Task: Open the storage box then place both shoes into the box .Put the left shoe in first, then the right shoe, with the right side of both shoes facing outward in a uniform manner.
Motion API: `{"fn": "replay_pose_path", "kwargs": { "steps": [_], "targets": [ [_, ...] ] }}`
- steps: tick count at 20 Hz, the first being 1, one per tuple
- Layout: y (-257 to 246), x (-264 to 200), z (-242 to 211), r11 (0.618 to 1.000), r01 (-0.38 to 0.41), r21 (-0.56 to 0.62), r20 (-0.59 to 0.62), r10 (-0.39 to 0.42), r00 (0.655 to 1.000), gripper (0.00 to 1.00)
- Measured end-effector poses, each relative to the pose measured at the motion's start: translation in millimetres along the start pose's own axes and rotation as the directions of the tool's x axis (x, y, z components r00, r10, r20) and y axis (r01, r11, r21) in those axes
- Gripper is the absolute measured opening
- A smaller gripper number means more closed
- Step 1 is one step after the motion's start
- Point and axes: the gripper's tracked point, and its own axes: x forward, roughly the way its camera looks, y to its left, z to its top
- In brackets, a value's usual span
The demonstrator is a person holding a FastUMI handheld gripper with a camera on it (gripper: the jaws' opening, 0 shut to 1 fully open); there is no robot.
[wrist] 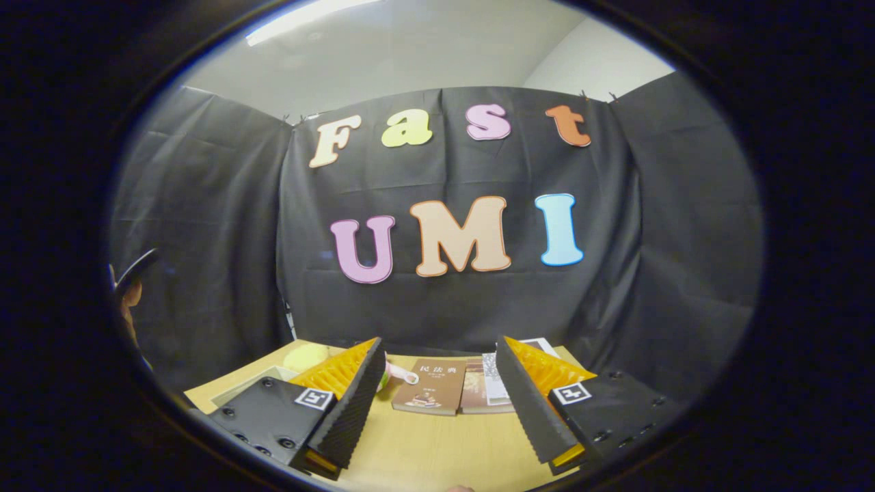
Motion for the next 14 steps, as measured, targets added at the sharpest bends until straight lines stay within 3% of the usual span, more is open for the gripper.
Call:
{"fn": "replay_pose_path", "kwargs": {
  "steps": [14],
  "targets": [
    [3,-6,12,1.000,0.005,-0.006,0.037,-0.005,0.999,1.00]
  ]
}}
